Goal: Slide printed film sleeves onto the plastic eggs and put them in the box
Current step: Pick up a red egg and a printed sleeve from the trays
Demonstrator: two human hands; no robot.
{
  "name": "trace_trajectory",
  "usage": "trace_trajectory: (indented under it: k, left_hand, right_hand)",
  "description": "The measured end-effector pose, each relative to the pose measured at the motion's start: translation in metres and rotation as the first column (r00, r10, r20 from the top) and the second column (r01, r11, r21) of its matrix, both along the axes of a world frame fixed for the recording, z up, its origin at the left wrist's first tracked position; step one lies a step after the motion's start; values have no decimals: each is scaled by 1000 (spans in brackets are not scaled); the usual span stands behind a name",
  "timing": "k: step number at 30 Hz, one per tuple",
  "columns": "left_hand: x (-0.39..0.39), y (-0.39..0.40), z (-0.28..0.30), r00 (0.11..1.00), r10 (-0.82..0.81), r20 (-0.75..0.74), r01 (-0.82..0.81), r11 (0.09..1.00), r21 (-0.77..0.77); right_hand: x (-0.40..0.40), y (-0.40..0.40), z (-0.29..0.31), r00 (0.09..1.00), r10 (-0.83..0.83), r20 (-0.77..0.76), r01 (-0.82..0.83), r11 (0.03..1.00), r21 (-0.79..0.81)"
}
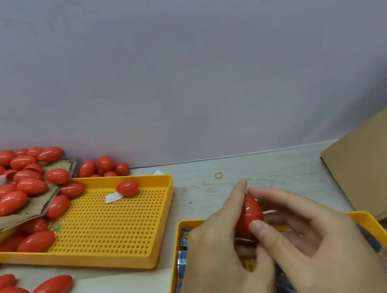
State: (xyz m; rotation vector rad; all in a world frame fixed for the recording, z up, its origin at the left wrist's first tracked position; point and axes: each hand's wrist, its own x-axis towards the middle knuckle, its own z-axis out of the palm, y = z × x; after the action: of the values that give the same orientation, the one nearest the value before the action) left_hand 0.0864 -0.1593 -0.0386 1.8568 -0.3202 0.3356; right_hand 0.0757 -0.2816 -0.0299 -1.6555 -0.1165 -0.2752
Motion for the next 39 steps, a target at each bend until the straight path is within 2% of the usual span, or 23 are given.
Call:
trace_trajectory:
  k: [11,16,26,32,36,39]
  left_hand:
    - [2,2,2,999,-39,3,40,999,-35]
    - [2,1,7,999,-34,30,35,999,-34]
    - [0,0,9,996,-56,63,64,991,-117]
    - [-2,1,11,995,-75,69,84,985,-150]
    - [-2,0,12,996,-63,56,70,989,-127]
    - [-2,0,10,998,-40,48,45,992,-118]
  right_hand:
    - [1,-6,7,995,60,-83,-45,984,171]
    - [3,-7,2,981,154,-118,-100,921,377]
    - [4,-9,1,963,232,-136,-132,849,512]
    - [4,-8,2,938,322,-125,-180,764,620]
    - [4,-7,4,939,314,-138,-163,762,626]
    - [0,-4,6,985,160,-67,-115,892,437]
